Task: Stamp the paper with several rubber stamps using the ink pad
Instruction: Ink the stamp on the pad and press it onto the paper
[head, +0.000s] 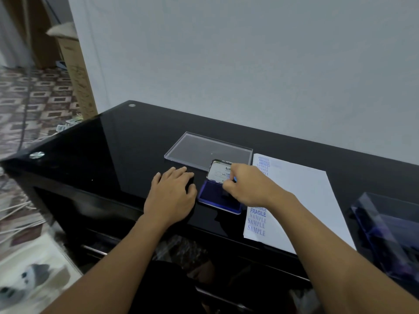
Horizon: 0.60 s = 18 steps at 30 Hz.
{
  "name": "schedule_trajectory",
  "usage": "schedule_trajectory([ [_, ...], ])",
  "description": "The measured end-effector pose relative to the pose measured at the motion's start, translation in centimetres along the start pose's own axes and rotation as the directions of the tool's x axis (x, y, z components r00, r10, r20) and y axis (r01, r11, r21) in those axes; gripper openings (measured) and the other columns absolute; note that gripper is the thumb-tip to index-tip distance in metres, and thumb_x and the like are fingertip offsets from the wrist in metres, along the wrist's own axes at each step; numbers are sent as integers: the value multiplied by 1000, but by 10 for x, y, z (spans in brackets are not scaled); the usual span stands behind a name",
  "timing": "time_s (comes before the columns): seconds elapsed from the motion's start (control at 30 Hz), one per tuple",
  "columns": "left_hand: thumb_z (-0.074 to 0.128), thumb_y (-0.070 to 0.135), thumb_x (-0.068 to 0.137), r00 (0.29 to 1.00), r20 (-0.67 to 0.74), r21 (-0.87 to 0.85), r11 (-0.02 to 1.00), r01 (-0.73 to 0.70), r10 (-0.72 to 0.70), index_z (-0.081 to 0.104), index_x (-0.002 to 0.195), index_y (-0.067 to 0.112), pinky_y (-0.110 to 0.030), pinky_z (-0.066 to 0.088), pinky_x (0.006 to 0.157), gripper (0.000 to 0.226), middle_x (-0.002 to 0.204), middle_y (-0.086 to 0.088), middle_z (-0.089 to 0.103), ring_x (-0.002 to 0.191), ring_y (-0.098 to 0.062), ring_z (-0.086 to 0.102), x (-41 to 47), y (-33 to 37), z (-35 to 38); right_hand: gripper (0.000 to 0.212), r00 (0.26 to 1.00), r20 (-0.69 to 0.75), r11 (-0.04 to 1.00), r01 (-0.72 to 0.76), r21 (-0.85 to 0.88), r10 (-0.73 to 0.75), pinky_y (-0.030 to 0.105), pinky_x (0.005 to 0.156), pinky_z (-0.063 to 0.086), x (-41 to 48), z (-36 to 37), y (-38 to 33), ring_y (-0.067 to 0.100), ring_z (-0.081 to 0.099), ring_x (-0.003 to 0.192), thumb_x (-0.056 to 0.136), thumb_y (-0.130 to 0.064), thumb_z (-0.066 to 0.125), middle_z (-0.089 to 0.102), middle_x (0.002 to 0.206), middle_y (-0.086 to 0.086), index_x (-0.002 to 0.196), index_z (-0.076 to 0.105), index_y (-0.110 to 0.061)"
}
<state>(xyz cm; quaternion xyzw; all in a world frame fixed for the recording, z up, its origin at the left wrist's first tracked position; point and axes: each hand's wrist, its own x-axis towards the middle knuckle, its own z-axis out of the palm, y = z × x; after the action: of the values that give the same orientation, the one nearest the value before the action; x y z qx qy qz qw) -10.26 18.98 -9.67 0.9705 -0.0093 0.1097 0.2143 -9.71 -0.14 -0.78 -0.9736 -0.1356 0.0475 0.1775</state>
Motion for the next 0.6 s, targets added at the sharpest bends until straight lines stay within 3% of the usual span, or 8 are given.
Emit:
schedule_trajectory([
  [0.2, 39, 38, 101, 1000, 0, 13, 1000, -6, 6, 49, 144, 30, -45, 11, 123, 44, 159, 9, 36, 149, -15, 24, 0, 0, 1, 24, 1000, 1, 998, -14, -60, 14, 29, 54, 35, 1, 10, -1, 18, 51, 70, 96, -24, 48, 55, 86, 4, 75, 38, -21],
  [0.33, 38, 38, 102, 1000, -1, 27, 1000, -11, 11, 49, 144, 30, -46, 12, 123, 44, 158, 8, 36, 149, -16, 24, 0, -1, 1, 24, 999, -29, 997, -20, -70, 18, 35, 63, 45, 0, 20, -4, 28, 56, 77, 95, -24, 46, 58, 93, 12, 74, 34, -23],
  [0.6, 39, 37, 101, 1000, -2, 32, 999, 5, -5, 49, 143, 29, -46, 12, 122, 44, 158, 8, 37, 149, -16, 24, -1, 2, 2, 26, 997, -69, 998, -33, -51, 30, 36, 59, 44, -4, 26, -7, 25, 52, 70, 96, -22, 44, 53, 82, 8, 72, 33, -22],
])
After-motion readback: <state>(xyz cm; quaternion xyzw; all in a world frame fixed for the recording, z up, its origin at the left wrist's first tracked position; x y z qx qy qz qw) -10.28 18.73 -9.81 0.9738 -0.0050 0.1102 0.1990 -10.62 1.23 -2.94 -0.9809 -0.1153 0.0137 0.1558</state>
